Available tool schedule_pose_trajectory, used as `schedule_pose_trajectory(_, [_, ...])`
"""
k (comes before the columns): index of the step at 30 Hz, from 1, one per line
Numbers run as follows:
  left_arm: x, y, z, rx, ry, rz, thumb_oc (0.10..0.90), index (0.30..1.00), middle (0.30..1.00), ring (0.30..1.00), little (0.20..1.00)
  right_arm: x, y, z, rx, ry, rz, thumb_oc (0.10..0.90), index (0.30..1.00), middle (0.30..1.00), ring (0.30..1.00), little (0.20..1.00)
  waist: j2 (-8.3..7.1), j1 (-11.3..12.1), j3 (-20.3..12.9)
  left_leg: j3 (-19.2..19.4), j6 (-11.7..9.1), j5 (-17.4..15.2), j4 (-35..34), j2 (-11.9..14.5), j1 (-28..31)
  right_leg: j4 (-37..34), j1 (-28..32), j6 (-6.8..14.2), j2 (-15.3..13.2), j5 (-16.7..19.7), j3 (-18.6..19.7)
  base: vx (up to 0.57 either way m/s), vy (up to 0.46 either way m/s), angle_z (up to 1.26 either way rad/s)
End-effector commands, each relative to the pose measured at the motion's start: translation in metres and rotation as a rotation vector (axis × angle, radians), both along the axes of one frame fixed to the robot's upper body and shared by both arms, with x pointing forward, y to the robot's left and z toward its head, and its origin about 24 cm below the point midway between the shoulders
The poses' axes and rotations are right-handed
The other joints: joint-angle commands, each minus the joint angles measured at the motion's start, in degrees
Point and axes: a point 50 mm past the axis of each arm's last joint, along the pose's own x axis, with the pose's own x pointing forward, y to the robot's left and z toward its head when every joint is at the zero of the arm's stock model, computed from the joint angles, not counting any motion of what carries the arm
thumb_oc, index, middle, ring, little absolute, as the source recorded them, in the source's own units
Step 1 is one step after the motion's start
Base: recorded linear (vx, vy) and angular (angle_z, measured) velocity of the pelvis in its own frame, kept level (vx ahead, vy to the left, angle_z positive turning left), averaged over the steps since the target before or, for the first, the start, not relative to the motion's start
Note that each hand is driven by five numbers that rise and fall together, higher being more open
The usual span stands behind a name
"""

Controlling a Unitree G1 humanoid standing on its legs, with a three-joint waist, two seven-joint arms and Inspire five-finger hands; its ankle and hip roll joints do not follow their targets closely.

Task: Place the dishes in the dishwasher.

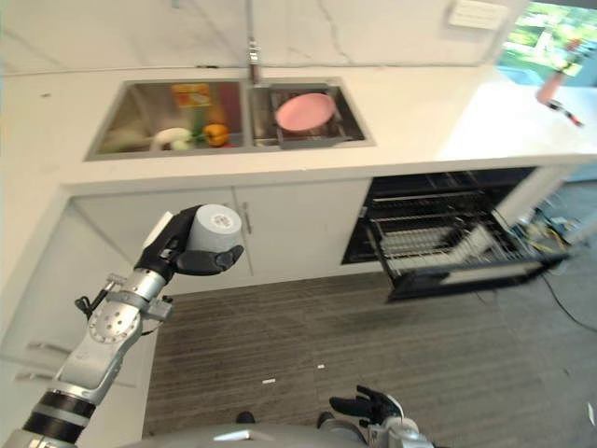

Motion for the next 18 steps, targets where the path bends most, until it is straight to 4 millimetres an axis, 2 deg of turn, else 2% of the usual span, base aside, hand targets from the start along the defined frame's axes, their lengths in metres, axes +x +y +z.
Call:
schedule_pose_trajectory(1, [0.001,-0.022,0.057,-0.071,-0.301,-0.113,0.4,0.3,0.3,0.3,0.3,0.008,-0.008,0.005,-0.013,-0.058,-0.012,0.8,0.9,0.9,0.9,0.9,0.74,1.8,-2.79,-6.23,-1.41,-3.76,3.94,1.03,-1.21,5.46,-1.03,5.53,-5.05,2.57,-7.65,0.11,-0.052,-0.62])
schedule_pose_trajectory(2, [0.002,-0.025,0.058,-0.076,-0.299,-0.13,0.4,0.3,0.3,0.3,0.3,0.008,-0.007,0.005,-0.017,-0.058,-0.001,0.8,0.9,0.9,0.9,0.9,0.81,1.7,-2.91,-5.2,-1.73,-4.03,3.6,1.4,-0.67,2.37,-1.15,4.82,-6.64,2.67,-10.1,0.19,-0.116,-0.65])
schedule_pose_trajectory(4, [0.003,-0.026,0.06,-0.078,-0.301,-0.137,0.4,0.3,0.3,0.3,0.3,0.008,-0.007,0.005,-0.018,-0.058,0.005,0.8,0.9,0.9,0.9,0.9,1.22,1.44,-2.94,-4.95,-2.36,-5.2,3.33,2.52,0.52,-0.51,-2.71,5.22,-9.13,3.92,-11.94,0.21,-0.128,-0.78])
schedule_pose_trajectory(6, [0.006,-0.031,0.06,-0.089,-0.302,-0.153,0.4,0.3,0.3,0.3,0.3,0.002,-0.011,0.003,-0.025,-0.036,-0.005,0.8,0.9,0.9,0.9,0.9,1.16,0.75,-2.78,-4.08,-2.67,-5.2,3.45,2.76,1.28,-3.34,-3.71,5.44,-9.99,7.07,-11.32,0.16,-0.113,-0.42])
schedule_pose_trajectory(9, [0.006,-0.032,0.058,-0.083,-0.3,-0.16,0.4,0.3,0.3,0.3,0.3,-0.014,-0.013,-0.001,-0.031,0.017,0.007,0.8,0.9,0.9,0.9,0.9,0.25,0.63,-3.92,-4.03,-3.51,-6.51,3.6,2.59,2.82,-7.95,-0.61,5.42,-9.05,6.65,-12.19,0.21,-0.162,-0.09])
schedule_pose_trajectory(13, [0.008,-0.028,0.053,-0.113,-0.274,-0.126,0.4,0.3,0.3,0.3,0.3,-0.033,-0.017,-0.006,-0.045,0.092,0.023,0.8,0.9,0.9,0.9,0.9,-0.25,0.34,-4.98,-4.55,-5.43,-6.07,6.96,5.58,2.68,-9.49,1.26,3.44,-4.89,4.48,-11.7,0.2,-0.262,0.01])
schedule_pose_trajectory(14, [0.008,-0.027,0.054,-0.121,-0.279,-0.12,0.4,0.3,0.3,0.3,0.3,-0.039,-0.021,-0.007,-0.055,0.111,0.013,0.8,0.9,0.9,0.9,0.9,-0.27,0.53,-4.27,-5.71,-6.38,-4.2,12.69,7.49,0.56,-9.13,2.08,1.71,-3.16,2.55,-11.33,0.13,-0.249,-0.32])
schedule_pose_trajectory(15, [0.008,-0.027,0.054,-0.121,-0.28,-0.12,0.4,0.3,0.3,0.3,0.3,-0.038,-0.021,-0.007,-0.055,0.111,0.013,0.8,0.9,0.9,0.9,0.9,-0.17,0.39,-4.33,-5.94,-6.5,-4.46,13.29,7.73,0.12,-9.1,2.01,1.59,-3.01,2.48,-11.51,0.08,-0.265,-0.23])
schedule_pose_trajectory(16, [0.009,-0.027,0.055,-0.126,-0.282,-0.118,0.4,0.3,0.3,0.3,0.3,-0.041,-0.022,-0.007,-0.059,0.12,0.006,0.8,0.9,0.9,0.9,0.9,-0.27,0.53,-3.7,-6.89,-7.49,-2.45,18.35,8.82,-2.14,-8.83,2.63,0.37,-1.99,1.45,-11.44,0.04,-0.28,-0.21])
schedule_pose_trajectory(17, [0.01,-0.027,0.056,-0.134,-0.284,-0.116,0.4,0.3,0.3,0.3,0.3,-0.044,-0.029,-0.006,-0.073,0.13,-0.02,0.8,0.9,0.9,0.9,0.9,-0.78,1.3,-2.1,-8.61,-8.48,1.11,27.09,9.66,-6.22,-8.92,4.26,-1.49,-0.85,-0.18,-11.7,0.04,-0.277,-0.13])
schedule_pose_trajectory(18, [0.01,-0.027,0.056,-0.134,-0.285,-0.116,0.4,0.3,0.3,0.3,0.3,-0.044,-0.029,-0.006,-0.073,0.129,-0.021,0.8,0.9,0.9,0.9,0.9,-0.6,1.06,-2.12,-9.03,-8.58,0.87,27.76,9.9,-6.76,-8.93,4.22,-1.59,-0.64,-0.23,-12.0,0.08,-0.244,0.01])
